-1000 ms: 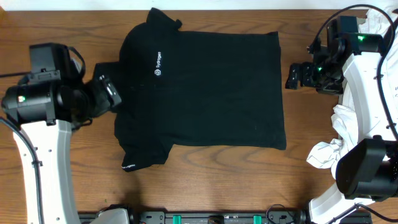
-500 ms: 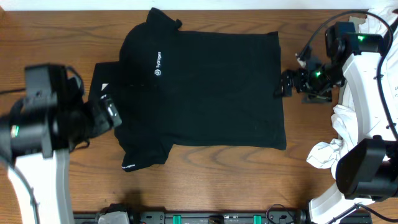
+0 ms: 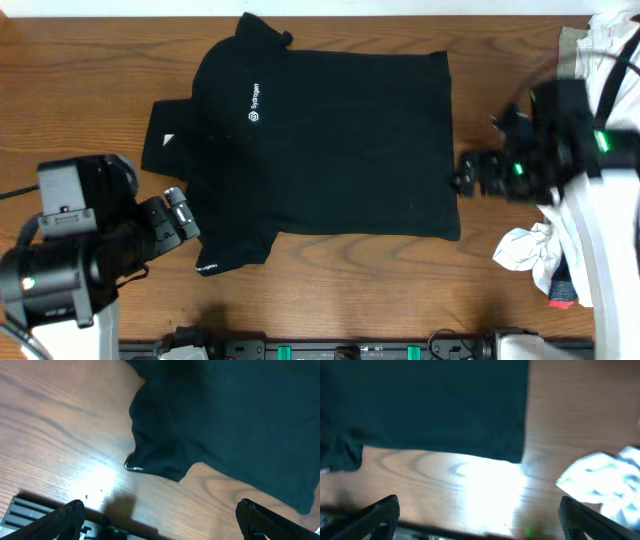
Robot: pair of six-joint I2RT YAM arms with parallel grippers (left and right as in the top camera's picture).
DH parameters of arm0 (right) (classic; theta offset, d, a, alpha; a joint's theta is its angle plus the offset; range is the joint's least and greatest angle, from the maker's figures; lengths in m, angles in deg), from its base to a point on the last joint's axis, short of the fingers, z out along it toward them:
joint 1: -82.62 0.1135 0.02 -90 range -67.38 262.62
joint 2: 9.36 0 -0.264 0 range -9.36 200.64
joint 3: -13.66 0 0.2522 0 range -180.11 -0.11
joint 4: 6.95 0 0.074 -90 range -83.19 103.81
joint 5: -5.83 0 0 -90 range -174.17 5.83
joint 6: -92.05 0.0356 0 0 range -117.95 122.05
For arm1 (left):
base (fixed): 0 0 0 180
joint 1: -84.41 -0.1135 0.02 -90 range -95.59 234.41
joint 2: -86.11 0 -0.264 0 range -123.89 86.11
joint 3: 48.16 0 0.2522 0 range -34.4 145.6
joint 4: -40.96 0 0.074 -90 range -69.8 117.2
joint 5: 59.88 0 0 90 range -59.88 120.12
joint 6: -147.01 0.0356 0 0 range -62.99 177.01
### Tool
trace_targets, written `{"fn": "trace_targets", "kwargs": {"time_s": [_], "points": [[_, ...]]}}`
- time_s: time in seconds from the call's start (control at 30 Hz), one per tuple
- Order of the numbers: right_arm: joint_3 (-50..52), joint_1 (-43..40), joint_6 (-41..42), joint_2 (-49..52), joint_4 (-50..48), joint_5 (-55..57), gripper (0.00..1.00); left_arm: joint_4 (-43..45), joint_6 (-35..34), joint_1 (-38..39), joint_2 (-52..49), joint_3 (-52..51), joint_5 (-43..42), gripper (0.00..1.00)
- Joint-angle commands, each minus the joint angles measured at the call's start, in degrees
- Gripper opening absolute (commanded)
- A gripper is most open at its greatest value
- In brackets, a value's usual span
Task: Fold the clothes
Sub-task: 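Move both grippers to the shirt's near bottom corners, then grasp the shirt's bottom hem corners with both grippers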
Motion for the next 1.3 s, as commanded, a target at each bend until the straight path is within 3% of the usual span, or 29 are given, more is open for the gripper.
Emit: {"fn": "trace_targets", "kwargs": {"time_s": [0.0,0.2,0.57,1.0,1.27], "points": [[6.88,0.20,6.43,-11.15,-1.27,4.87,0.99,1.03,0.68,0.22,0.09,-2.64,0.00,0.98],[15.96,0.20,9.77,-21.77,0.70,4.96,0.99,5.25,-0.74,0.22,0.02,-7.91,-0.44,0.98],[27.54,0.20,13.09,-20.59,-9.81,-0.74,0.99,7.04,-0.11,0.22,-1.29,-13.46,-3.17,0.98],[33.57,0.20,14.78,-5.07,-20.92,-1.18,0.75,10.93,-0.13,0.22,-1.90,-19.26,-3.21,0.98],[33.57,0.31,16.74,6.95,-26.23,1.73,0.76,11.34,-0.13,0.22,-1.90,-19.61,-3.21,0.98]]}}
